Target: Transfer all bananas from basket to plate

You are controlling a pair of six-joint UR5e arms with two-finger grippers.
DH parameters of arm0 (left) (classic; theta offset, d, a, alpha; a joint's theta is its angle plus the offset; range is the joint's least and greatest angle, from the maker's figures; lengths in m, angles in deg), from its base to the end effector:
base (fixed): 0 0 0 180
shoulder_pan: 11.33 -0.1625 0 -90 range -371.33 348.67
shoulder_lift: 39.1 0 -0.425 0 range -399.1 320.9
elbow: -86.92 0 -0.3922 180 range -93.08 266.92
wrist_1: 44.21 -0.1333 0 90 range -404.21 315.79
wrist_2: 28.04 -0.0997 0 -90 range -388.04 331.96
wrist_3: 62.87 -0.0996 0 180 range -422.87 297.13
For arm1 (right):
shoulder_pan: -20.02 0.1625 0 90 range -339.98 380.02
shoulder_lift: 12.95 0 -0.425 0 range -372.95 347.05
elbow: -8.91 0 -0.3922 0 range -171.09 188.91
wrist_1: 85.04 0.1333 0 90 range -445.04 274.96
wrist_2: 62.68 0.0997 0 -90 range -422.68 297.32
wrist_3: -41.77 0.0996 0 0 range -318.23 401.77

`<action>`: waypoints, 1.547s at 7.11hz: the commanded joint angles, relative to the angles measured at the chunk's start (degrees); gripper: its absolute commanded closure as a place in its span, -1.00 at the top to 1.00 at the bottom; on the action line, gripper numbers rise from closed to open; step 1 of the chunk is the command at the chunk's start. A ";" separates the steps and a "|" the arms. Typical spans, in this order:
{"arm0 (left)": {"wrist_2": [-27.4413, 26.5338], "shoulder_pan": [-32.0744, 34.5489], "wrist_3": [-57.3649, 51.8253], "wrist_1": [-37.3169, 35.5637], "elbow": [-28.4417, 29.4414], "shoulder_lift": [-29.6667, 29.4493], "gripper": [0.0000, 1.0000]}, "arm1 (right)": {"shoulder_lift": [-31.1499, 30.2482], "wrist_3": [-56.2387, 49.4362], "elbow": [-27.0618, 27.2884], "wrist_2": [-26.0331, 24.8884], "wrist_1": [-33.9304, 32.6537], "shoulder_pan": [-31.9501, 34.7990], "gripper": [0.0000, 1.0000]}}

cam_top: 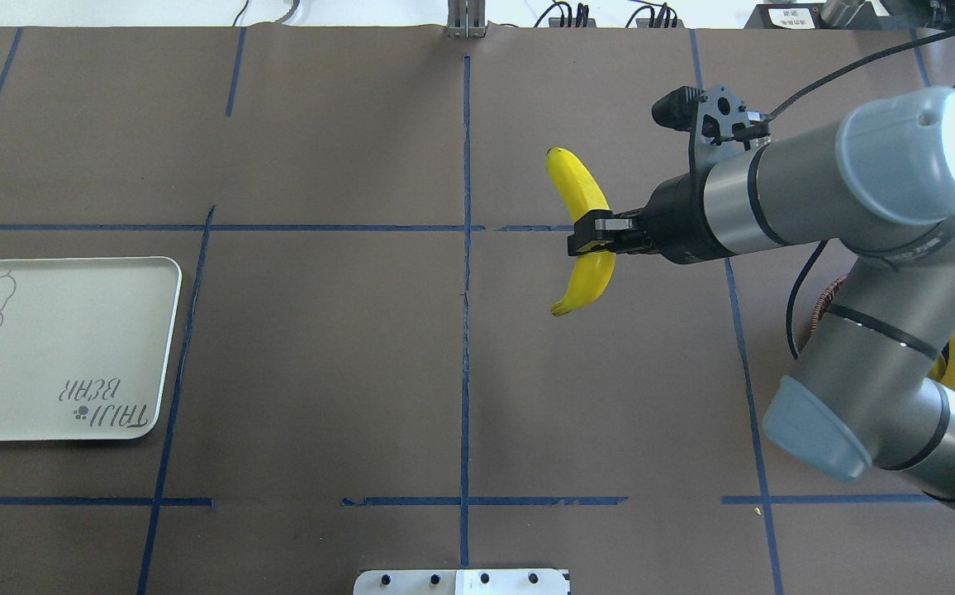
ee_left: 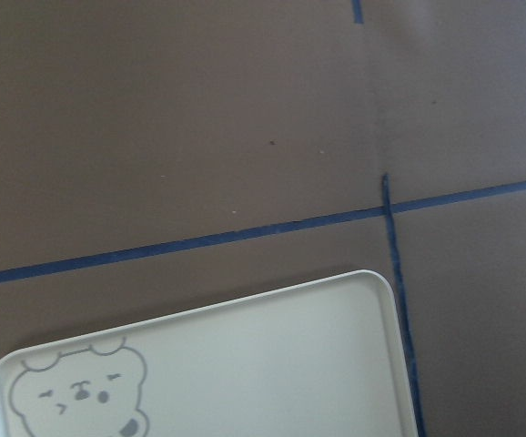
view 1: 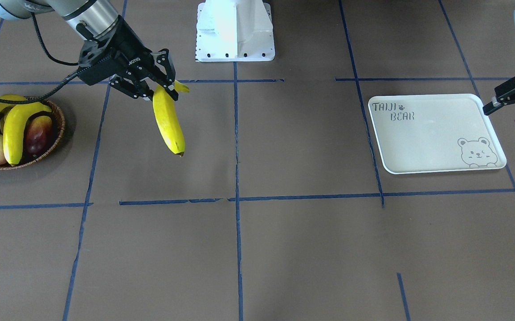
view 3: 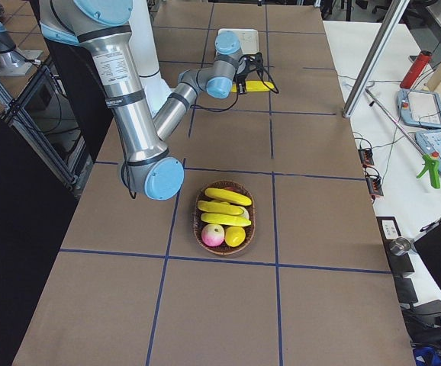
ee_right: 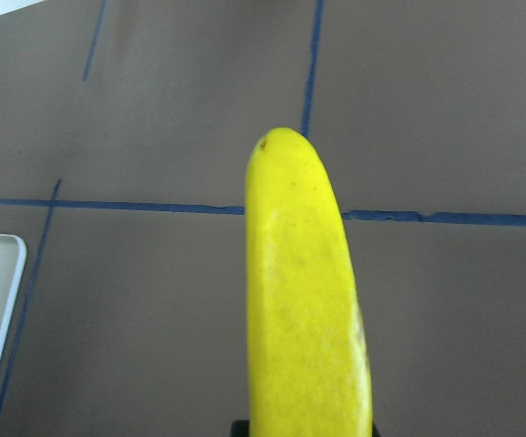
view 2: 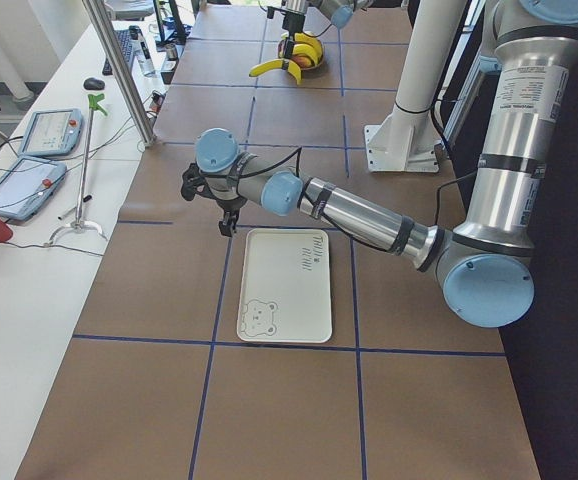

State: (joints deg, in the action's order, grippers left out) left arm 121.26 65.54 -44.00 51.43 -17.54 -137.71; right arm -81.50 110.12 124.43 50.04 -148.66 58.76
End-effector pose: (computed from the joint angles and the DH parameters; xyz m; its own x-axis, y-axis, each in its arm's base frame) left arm 0.0754 -0.5331 0.4257 0.4461 0.2141 -0.8690 -0.0581 0.9758 0.2107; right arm -0.3616 -0.4117 0.2022 0.3142 -0.1842 0.9313 -0.1858 0.9501 0.2506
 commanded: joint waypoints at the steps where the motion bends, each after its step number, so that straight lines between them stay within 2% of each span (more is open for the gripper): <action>1: 0.20 -7.13 12.34 3.59 0.05 -5.85 1.00 | -0.01 -0.06 -4.94 -6.70 15.93 -6.27 -0.98; 3: -0.24 -11.29 28.42 6.73 0.74 -12.88 1.00 | 2.08 7.19 -4.87 -10.40 16.78 -9.71 -0.98; 4: -0.59 -12.09 35.29 8.49 1.18 -14.83 1.00 | 3.06 7.50 -4.87 -11.81 16.87 -11.64 -0.99; 8: -0.68 -15.16 48.78 9.65 3.30 -21.35 1.00 | 7.79 7.50 -5.13 -24.18 16.78 -20.17 -0.96; 9: -1.29 -16.65 54.81 13.22 3.30 -21.61 1.00 | 8.07 7.59 -5.65 -26.82 16.43 -20.80 -0.97; 11: -11.44 -23.92 71.67 22.88 2.68 -21.79 1.00 | 8.25 7.85 -6.44 -27.20 16.25 -20.80 -1.00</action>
State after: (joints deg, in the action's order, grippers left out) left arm 114.87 45.45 19.06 69.40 -14.62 -159.34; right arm -73.44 117.84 118.52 23.41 -132.35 38.11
